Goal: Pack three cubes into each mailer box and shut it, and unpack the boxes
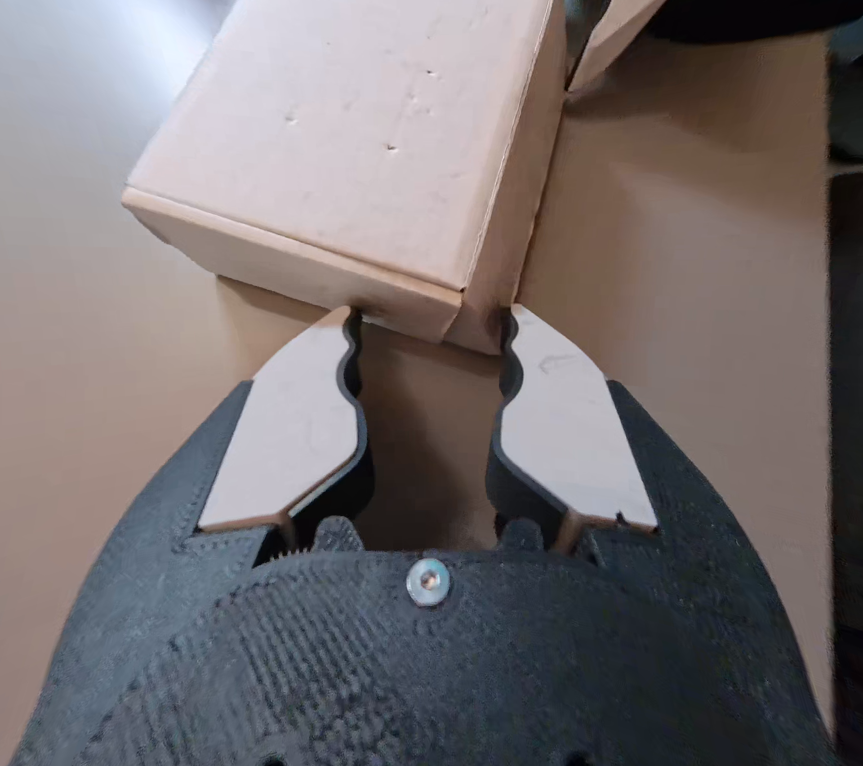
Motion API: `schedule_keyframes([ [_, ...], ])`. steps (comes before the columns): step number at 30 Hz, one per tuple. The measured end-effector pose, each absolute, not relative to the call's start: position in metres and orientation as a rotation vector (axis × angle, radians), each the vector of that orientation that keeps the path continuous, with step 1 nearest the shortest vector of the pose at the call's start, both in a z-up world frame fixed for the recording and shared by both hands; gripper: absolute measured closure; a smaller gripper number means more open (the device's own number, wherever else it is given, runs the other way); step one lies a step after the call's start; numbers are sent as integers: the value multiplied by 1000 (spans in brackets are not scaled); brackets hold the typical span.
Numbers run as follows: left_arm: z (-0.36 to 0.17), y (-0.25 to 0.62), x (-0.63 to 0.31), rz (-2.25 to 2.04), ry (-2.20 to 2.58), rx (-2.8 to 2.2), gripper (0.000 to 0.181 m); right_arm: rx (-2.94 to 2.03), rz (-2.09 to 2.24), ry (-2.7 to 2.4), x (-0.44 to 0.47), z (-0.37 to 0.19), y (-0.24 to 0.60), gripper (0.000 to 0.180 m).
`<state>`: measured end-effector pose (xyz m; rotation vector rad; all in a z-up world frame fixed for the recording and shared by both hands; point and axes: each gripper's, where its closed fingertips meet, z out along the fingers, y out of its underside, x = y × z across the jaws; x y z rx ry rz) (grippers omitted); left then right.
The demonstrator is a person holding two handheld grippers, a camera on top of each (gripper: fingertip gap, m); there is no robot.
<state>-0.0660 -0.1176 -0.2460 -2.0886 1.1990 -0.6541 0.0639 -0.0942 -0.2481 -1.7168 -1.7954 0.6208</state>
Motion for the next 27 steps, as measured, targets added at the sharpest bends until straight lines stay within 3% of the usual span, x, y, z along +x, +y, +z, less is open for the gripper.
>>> schedule_keyframes([
  [6,-252,-110,-71,-359,1329,-1922,143,-1572,364,-1788,62,-251,-78,148],
  [16,-253,-107,-73,-443,1262,-1954,147,-1691,361,-1764,64,-251,-82,149],
  [23,-228,-111,-75,-475,1200,-1887,126,-1808,328,-1797,54,-198,-73,94],
  [27,-212,-111,-79,-507,1101,-1853,114,-1797,232,-1947,28,-194,-65,78],
])
